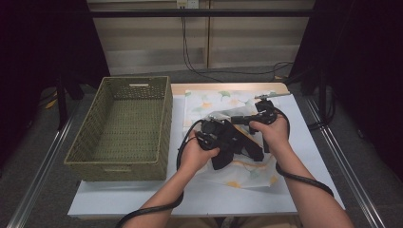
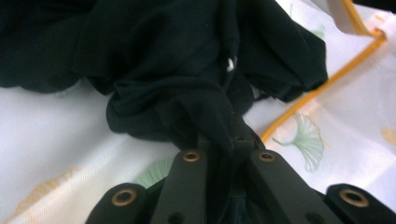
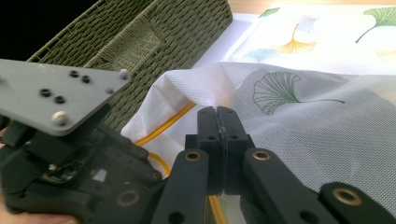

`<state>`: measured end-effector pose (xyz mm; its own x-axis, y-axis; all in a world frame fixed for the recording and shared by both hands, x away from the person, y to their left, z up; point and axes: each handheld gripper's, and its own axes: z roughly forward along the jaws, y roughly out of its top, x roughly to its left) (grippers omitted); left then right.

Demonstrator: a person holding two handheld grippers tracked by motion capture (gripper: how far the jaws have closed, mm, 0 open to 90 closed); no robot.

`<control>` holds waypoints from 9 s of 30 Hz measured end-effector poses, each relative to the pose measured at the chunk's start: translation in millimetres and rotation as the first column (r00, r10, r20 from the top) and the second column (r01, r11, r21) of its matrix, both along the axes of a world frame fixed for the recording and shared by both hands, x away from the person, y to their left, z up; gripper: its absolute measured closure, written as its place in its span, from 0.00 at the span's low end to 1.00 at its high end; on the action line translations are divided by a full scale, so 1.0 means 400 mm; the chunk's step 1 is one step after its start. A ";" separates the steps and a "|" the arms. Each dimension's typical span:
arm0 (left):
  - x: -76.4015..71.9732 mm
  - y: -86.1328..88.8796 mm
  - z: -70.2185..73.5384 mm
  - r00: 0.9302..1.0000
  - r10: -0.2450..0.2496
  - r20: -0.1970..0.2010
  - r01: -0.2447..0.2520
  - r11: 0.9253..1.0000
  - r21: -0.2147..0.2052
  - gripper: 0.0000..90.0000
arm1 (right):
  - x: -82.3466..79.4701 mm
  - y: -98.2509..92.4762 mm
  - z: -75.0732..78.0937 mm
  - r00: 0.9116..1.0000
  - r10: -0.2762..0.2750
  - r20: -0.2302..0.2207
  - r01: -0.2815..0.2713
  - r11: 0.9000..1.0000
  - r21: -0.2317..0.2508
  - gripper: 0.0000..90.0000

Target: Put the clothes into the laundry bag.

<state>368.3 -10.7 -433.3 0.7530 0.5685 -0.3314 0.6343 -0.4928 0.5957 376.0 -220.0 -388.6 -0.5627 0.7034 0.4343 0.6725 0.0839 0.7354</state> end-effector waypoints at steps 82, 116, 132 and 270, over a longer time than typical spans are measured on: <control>-0.006 0.052 0.015 0.986 0.101 0.133 -0.105 0.994 0.025 0.22 | 0.002 -0.003 -0.019 1.000 0.021 -0.017 -0.022 1.000 -0.018 1.00; -0.009 0.017 -0.019 0.999 0.038 0.036 -0.039 0.999 0.034 0.97 | 0.006 -0.013 -0.021 1.000 0.013 -0.022 -0.014 1.000 -0.020 1.00; 0.025 -0.026 -0.052 0.987 0.125 0.101 -0.126 0.992 0.003 0.98 | 0.007 -0.029 -0.027 1.000 -0.005 -0.025 0.005 1.000 -0.006 1.00; -0.006 0.099 -0.007 0.980 0.161 0.115 -0.156 0.987 -0.051 0.43 | -0.071 -0.057 -0.061 0.995 0.087 -0.048 -0.087 0.996 0.006 1.00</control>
